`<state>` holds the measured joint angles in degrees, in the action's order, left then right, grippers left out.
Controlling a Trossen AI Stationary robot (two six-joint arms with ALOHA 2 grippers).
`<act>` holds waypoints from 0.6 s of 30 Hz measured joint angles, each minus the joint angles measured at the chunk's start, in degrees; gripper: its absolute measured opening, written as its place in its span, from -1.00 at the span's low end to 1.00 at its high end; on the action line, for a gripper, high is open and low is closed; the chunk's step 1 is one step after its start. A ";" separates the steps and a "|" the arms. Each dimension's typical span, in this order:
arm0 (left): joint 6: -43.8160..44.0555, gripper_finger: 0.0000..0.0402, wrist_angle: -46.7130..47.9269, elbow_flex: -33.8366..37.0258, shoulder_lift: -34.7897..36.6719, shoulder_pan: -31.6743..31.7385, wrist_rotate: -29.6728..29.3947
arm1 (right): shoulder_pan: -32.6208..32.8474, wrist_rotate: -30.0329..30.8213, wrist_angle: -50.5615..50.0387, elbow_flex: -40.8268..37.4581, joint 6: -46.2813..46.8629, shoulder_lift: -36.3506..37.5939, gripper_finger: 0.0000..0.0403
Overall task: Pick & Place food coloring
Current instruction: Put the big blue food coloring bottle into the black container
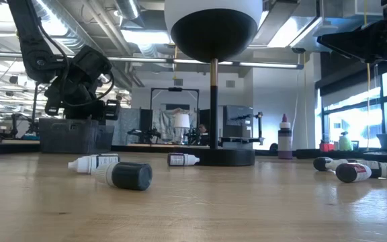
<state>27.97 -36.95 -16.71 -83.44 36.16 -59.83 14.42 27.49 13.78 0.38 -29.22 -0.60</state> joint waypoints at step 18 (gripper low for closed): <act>-0.52 -0.37 -6.86 -0.02 -1.46 1.97 3.90 | 0.02 0.00 -0.02 0.00 -0.02 0.00 -0.14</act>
<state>27.45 -43.81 -16.73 -84.90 38.13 -55.93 14.43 27.49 13.76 0.38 -29.23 -0.60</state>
